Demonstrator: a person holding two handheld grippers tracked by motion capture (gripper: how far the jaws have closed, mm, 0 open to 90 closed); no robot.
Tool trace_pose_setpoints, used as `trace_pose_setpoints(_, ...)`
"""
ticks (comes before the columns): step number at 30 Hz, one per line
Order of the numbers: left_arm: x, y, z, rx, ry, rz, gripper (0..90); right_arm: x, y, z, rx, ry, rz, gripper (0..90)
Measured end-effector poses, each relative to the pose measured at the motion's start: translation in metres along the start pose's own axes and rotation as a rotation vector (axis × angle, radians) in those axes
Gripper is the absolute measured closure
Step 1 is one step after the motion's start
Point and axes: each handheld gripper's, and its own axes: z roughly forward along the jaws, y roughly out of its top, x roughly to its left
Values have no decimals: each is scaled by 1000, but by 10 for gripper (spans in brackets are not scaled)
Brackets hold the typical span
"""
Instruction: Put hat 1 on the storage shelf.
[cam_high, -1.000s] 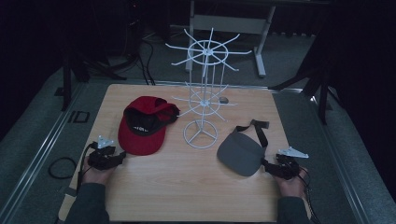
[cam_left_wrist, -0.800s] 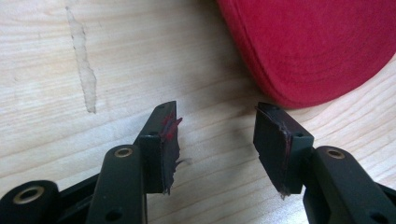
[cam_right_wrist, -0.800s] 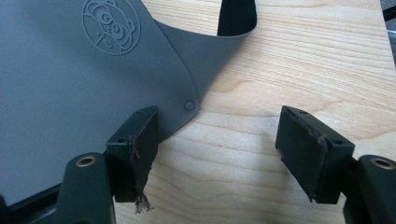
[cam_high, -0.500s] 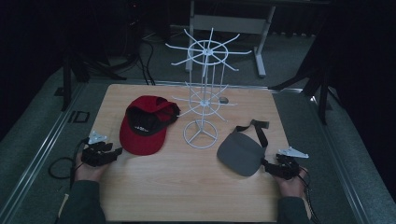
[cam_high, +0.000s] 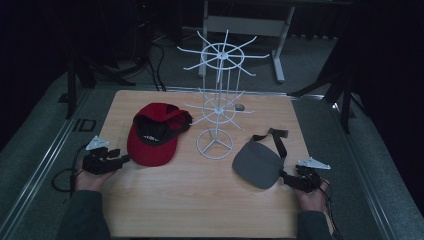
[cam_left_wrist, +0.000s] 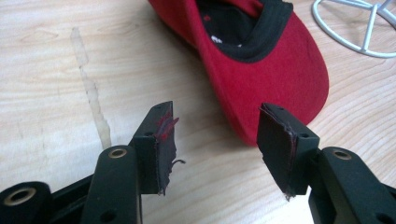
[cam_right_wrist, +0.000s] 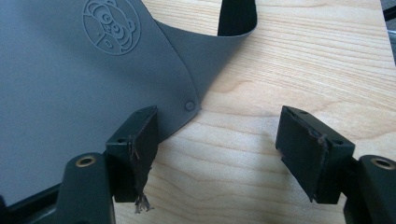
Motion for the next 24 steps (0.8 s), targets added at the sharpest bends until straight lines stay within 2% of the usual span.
trace_pose_setpoints(5, 0, 10, 7, 29, -13, 6, 478, 0, 0, 0, 0, 1, 0, 297)
trace_pose_setpoints(10, 0, 13, 19, 74, -62, -18, 486, 0, 0, 0, 0, 1, 0, 297)
trace_pose_setpoints(16, -1, 15, 33, 120, -93, -20, 508, 0, 0, 0, 0, 1, 1, 296)
trace_pose_setpoints(24, -6, 20, 47, 144, -124, -37, 528, 0, 0, 0, -1, 2, 1, 295)
